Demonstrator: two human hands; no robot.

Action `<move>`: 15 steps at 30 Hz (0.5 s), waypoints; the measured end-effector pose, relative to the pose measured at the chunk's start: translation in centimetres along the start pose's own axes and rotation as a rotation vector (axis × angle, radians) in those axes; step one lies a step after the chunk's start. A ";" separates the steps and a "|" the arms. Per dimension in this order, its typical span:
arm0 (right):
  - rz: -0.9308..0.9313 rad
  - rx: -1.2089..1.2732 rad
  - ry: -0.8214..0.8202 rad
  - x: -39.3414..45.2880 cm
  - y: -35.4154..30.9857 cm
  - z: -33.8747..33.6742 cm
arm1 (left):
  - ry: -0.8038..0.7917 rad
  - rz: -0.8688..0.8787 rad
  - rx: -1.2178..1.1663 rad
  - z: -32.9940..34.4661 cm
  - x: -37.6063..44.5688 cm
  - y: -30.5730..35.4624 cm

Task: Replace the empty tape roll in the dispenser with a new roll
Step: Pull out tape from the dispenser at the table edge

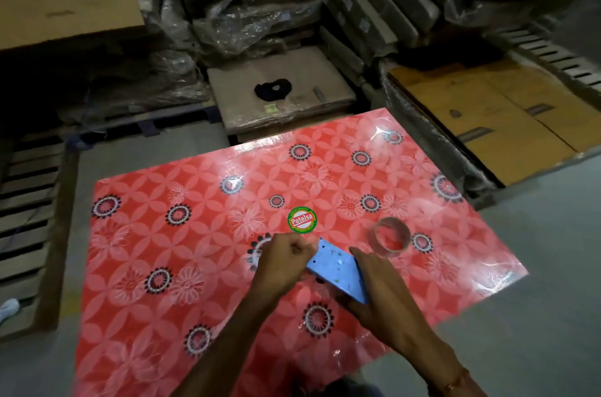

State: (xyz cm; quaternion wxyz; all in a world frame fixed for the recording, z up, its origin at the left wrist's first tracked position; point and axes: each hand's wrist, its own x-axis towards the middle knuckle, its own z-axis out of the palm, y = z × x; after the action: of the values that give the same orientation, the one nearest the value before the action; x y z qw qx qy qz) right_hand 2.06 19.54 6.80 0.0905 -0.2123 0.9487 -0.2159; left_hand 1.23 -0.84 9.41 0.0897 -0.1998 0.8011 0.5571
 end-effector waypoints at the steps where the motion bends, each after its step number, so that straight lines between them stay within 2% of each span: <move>1: 0.005 -0.025 0.007 -0.2 0.0 0.2 | 0.026 0.065 0.103 0.2 0.2 -0.1; 4: 0.070 -0.020 0.023 -0.3 -0.5 -0.2 | 0.127 0.253 0.400 0.7 0.3 0.3; 7: 0.128 0.064 0.051 -0.3 -0.8 -1.1 | 0.180 0.408 0.517 1.0 0.7 1.4; 11: 0.263 0.137 0.053 -1.3 0.1 -2.0 | 0.080 0.491 0.429 2.8 1.9 1.0; 15: 0.406 0.127 0.009 -3.8 1.0 -1.3 | -0.086 0.430 0.274 5.2 1.5 -0.7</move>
State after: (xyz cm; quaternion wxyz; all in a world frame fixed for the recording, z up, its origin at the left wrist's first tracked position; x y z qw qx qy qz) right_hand 4.78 22.56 7.80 0.1412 -0.0096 0.9569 -0.2537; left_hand -0.22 3.45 6.35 0.0296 0.0131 0.8886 0.4576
